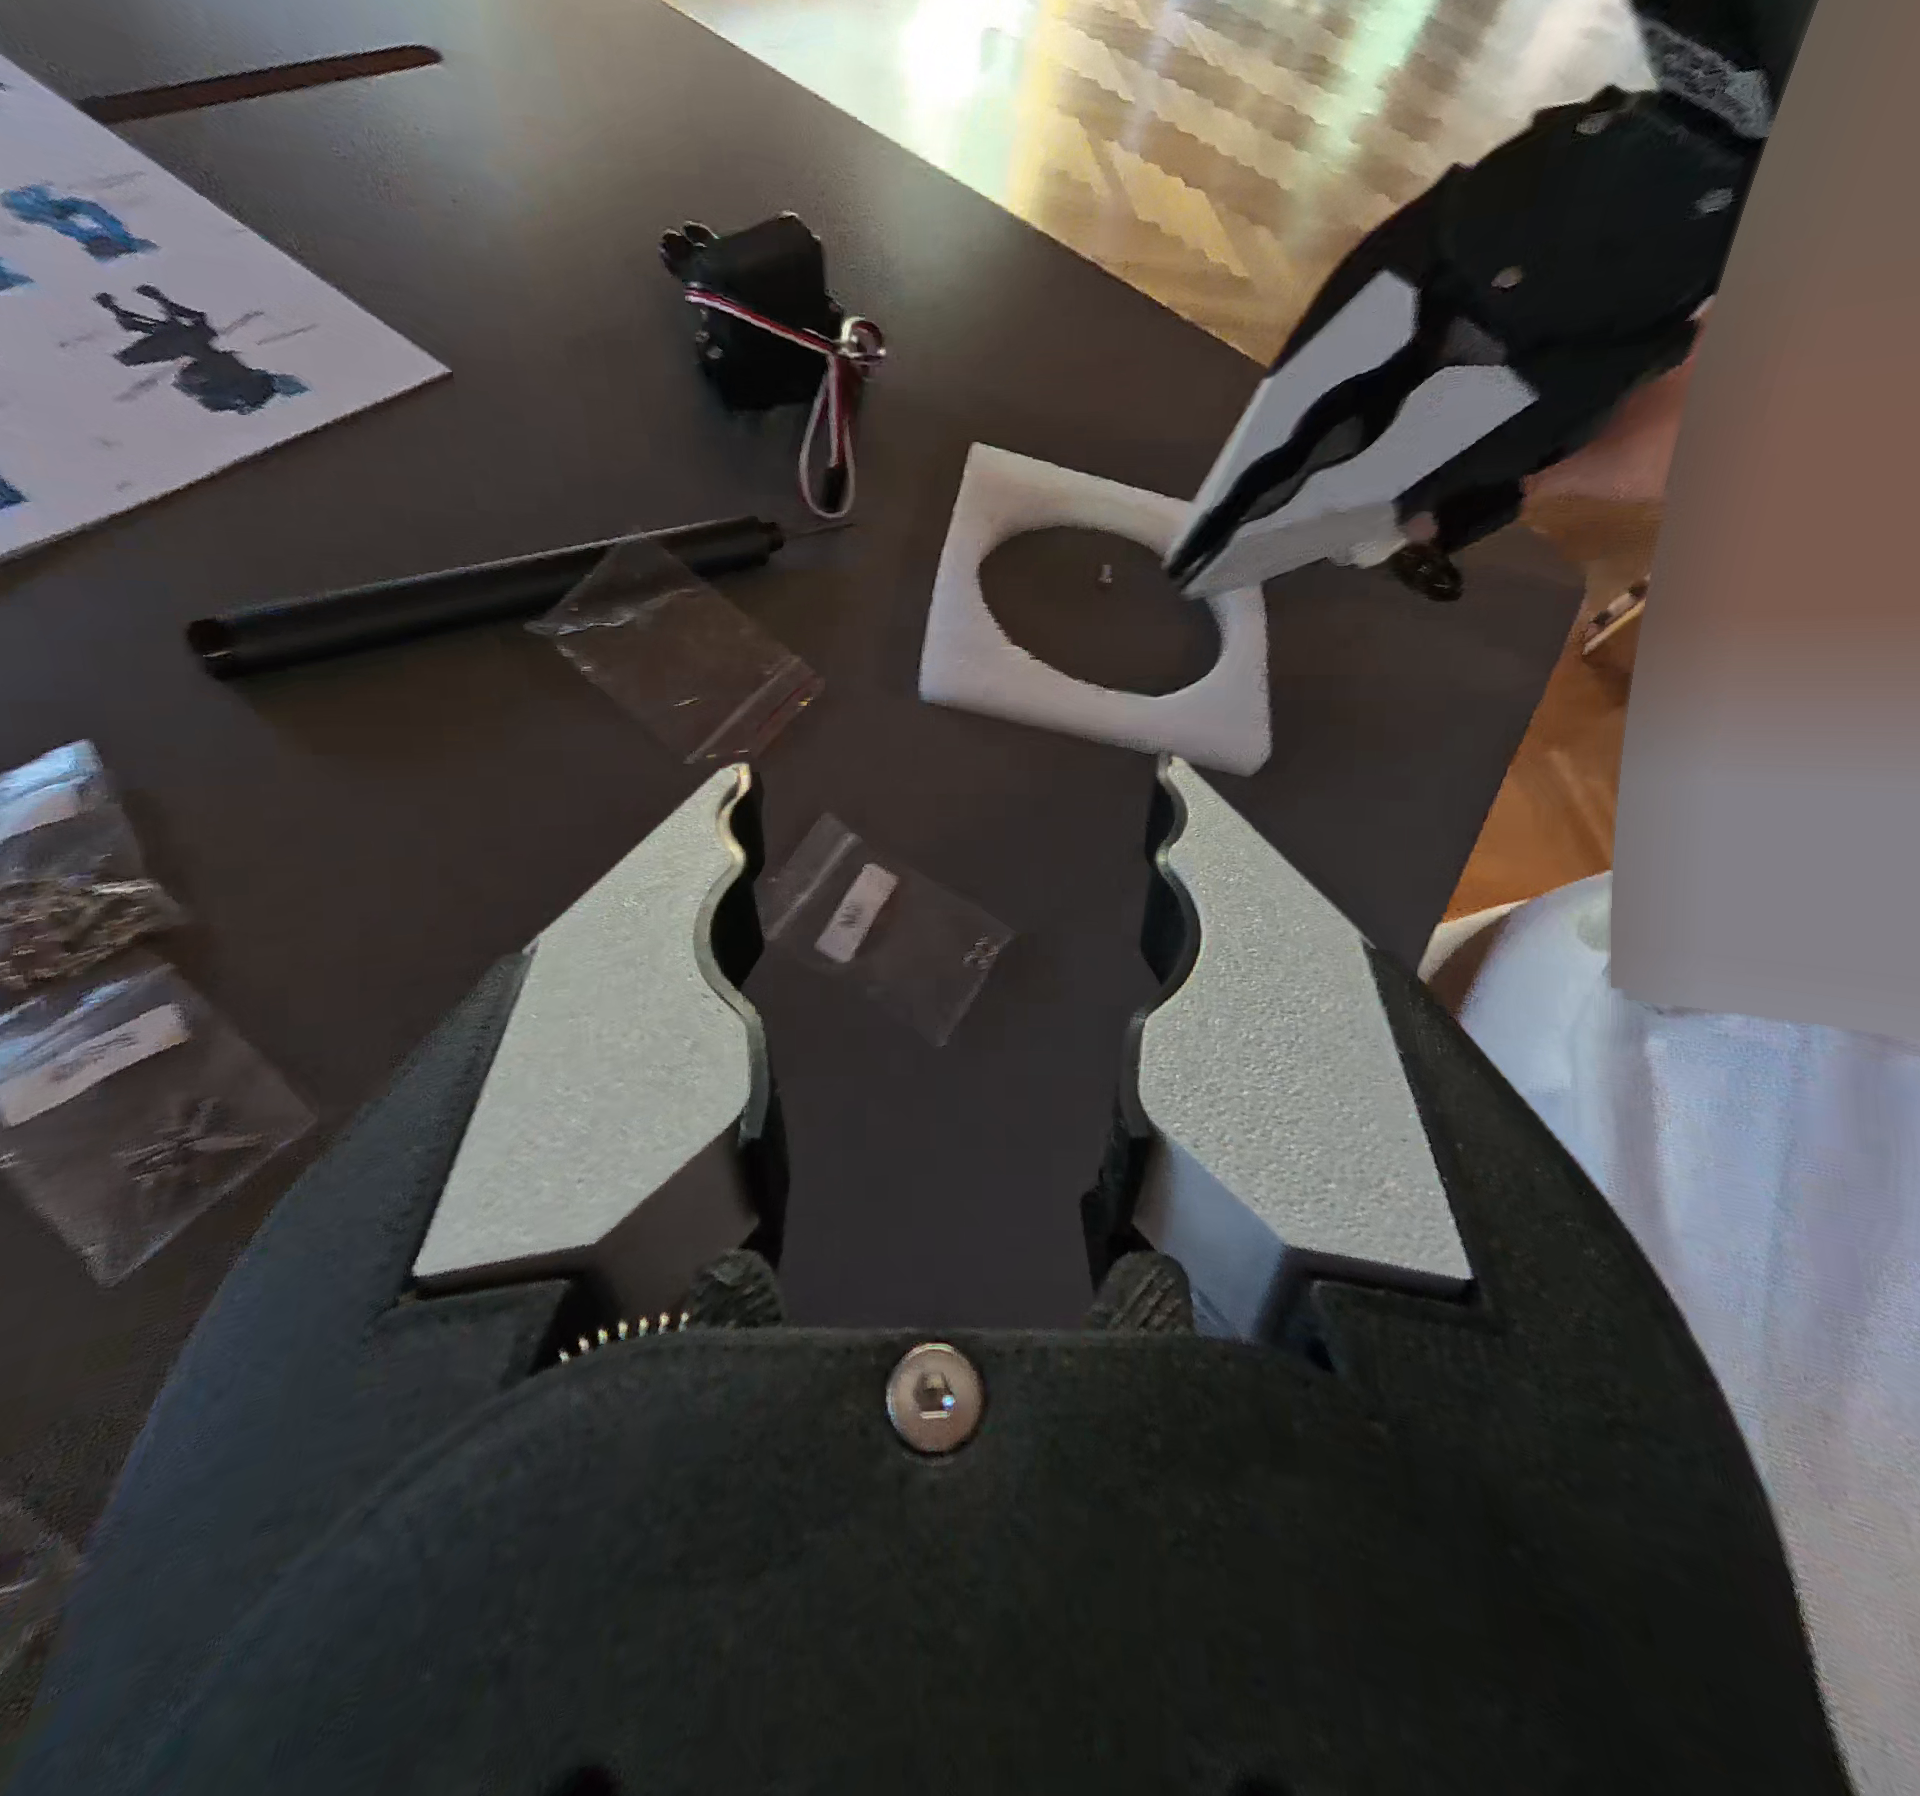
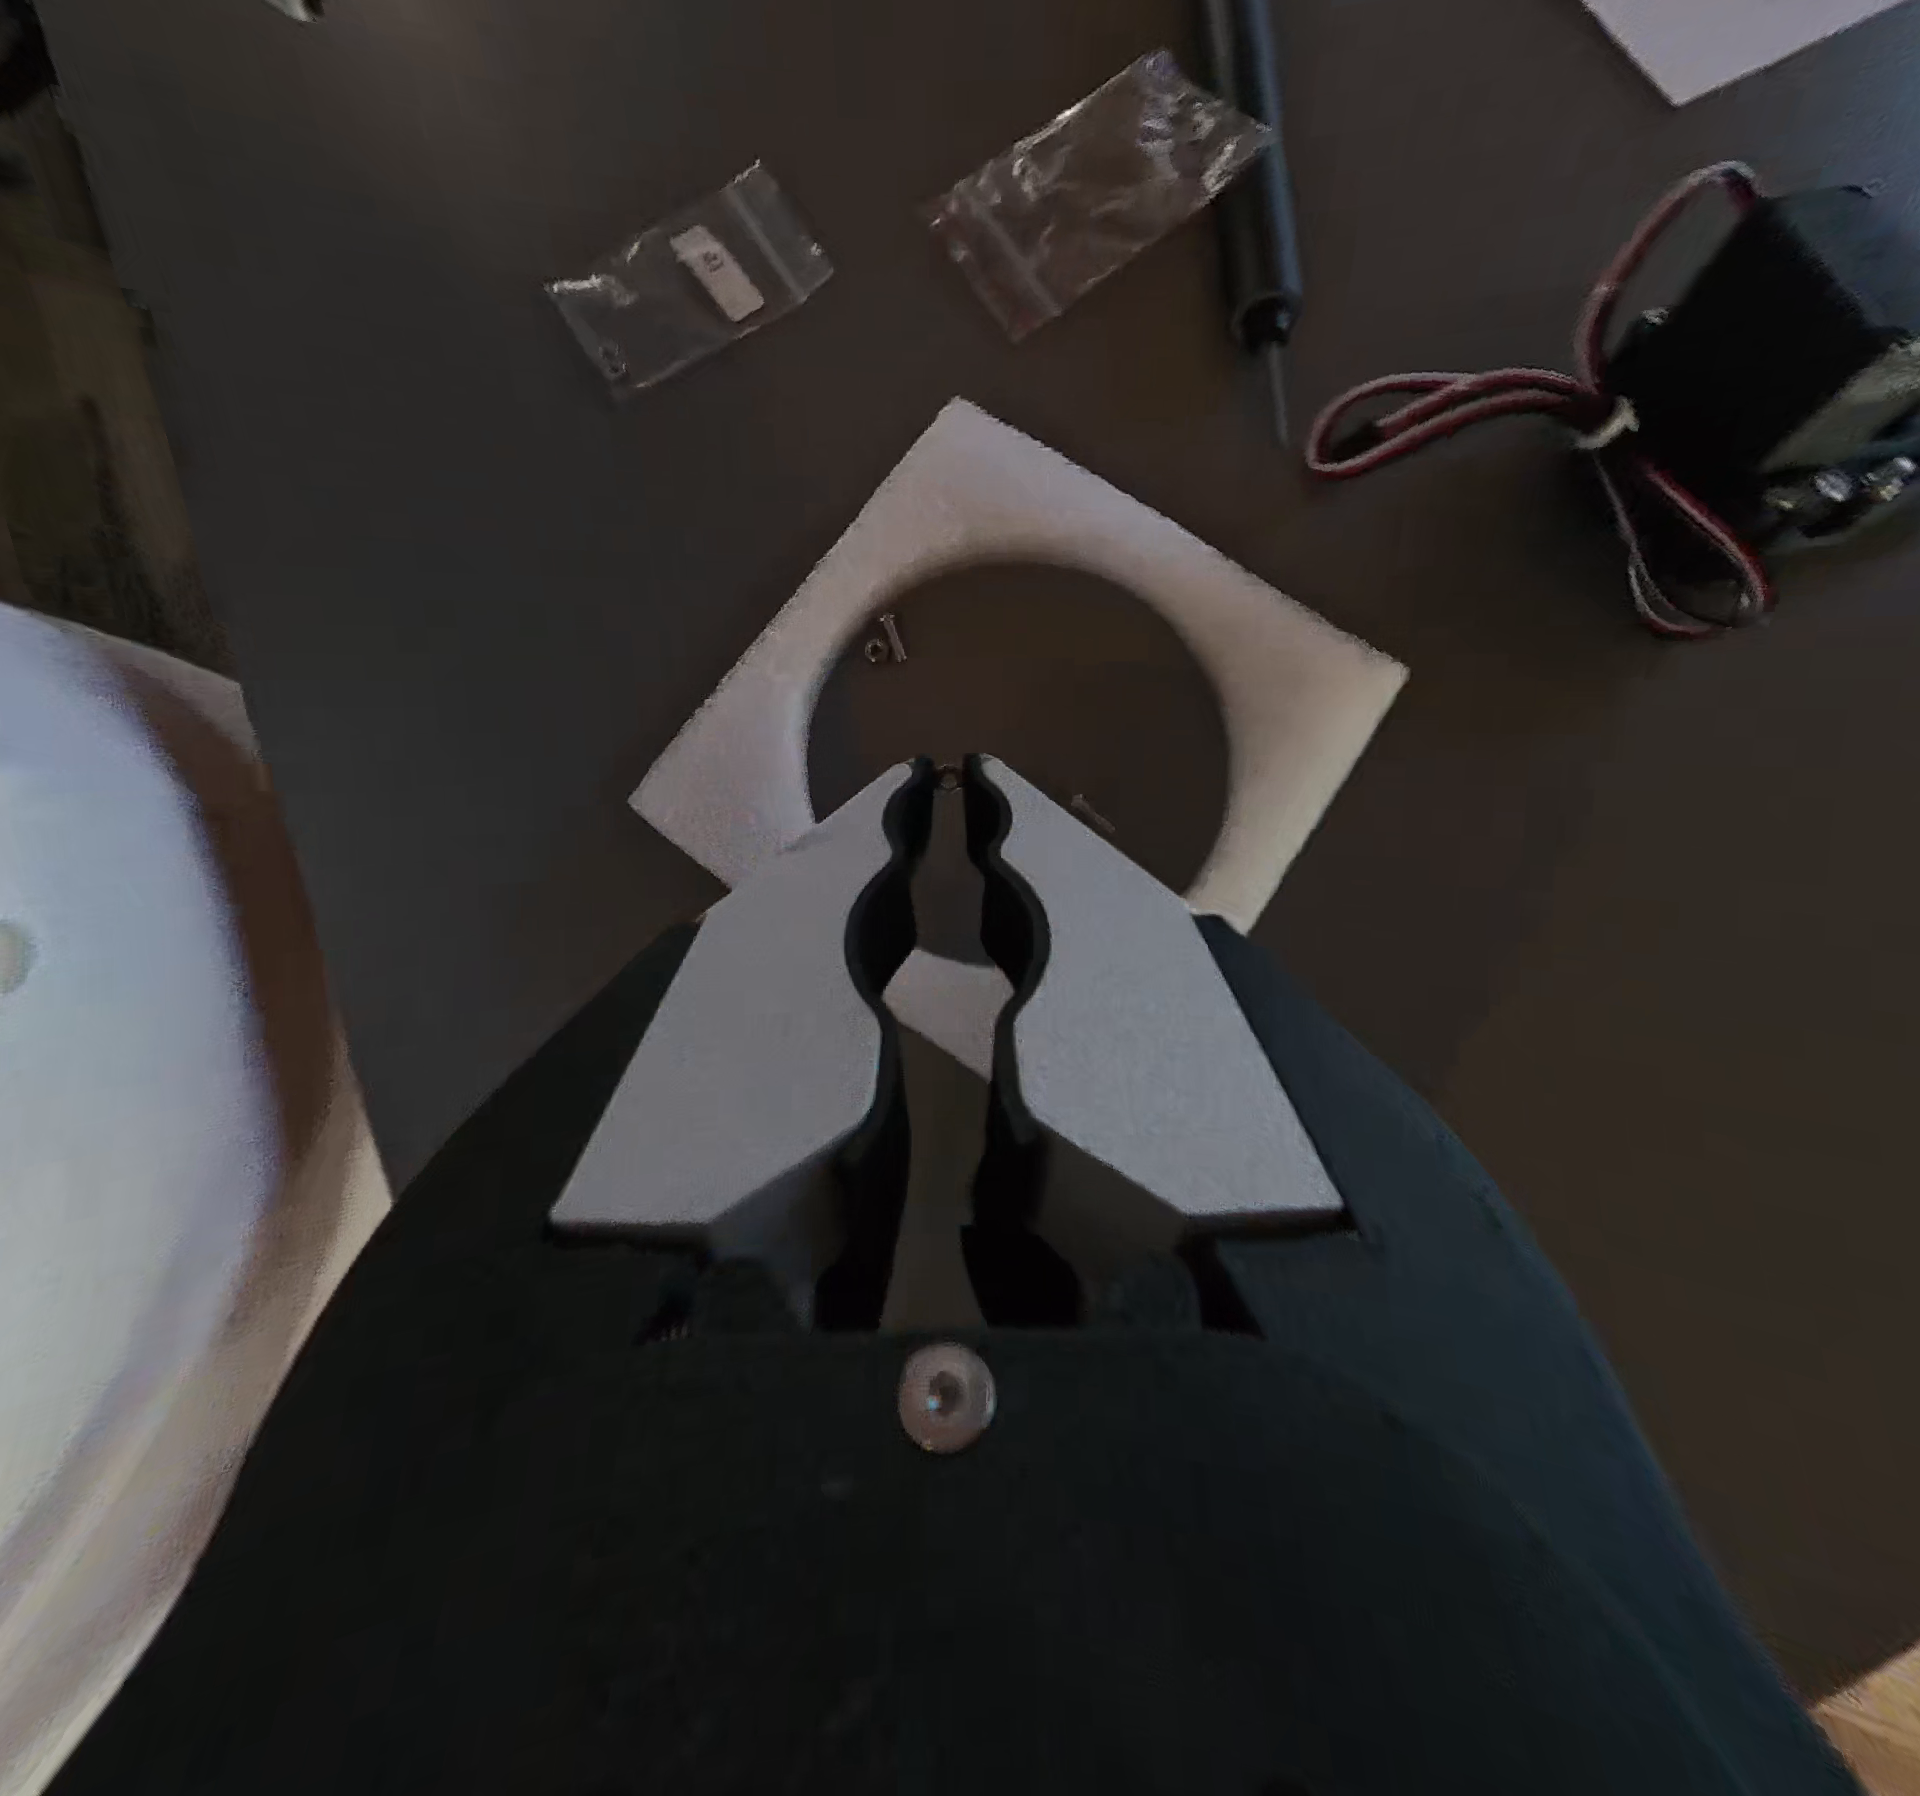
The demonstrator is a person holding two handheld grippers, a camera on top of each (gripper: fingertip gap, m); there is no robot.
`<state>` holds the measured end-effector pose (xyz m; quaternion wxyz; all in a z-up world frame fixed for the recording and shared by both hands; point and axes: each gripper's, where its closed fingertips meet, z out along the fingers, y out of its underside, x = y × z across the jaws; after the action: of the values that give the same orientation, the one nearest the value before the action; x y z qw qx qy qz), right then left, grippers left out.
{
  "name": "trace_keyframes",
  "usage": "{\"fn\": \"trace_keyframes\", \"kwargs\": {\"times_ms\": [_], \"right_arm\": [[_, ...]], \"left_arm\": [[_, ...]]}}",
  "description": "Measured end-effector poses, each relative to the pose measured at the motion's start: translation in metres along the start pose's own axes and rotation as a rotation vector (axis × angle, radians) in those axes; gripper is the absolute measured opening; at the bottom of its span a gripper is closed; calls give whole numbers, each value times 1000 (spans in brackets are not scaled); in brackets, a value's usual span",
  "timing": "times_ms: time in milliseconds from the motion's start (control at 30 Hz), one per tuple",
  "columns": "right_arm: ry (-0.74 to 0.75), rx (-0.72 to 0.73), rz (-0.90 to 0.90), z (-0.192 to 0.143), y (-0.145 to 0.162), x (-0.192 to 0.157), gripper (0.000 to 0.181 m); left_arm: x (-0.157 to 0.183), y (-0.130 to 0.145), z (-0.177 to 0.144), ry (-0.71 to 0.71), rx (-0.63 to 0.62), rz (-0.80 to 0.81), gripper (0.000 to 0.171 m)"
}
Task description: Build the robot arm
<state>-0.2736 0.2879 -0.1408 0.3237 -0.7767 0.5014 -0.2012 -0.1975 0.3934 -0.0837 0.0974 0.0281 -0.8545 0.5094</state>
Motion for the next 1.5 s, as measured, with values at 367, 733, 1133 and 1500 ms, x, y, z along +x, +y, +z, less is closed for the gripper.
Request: {"fn": "trace_keyframes", "kwargs": {"times_ms": [367, 733, 1133, 1500], "right_arm": [[-232, -34, -168, 8, 1, -3, 17], [-254, -26, 50, -18, 30, 37, 17], [-306, -21, -410, 6, -6, -1, 14], [-410, -83, -319, 37, -18, -12, 4]], "left_arm": [[44, 11, 21, -114, -54, -106, 74], [45, 17, 35, -138, -60, -154, 73], [44, 4, 35, -175, -5, -146, 69], [43, 15, 27, -216, 25, -198, 67]]}}
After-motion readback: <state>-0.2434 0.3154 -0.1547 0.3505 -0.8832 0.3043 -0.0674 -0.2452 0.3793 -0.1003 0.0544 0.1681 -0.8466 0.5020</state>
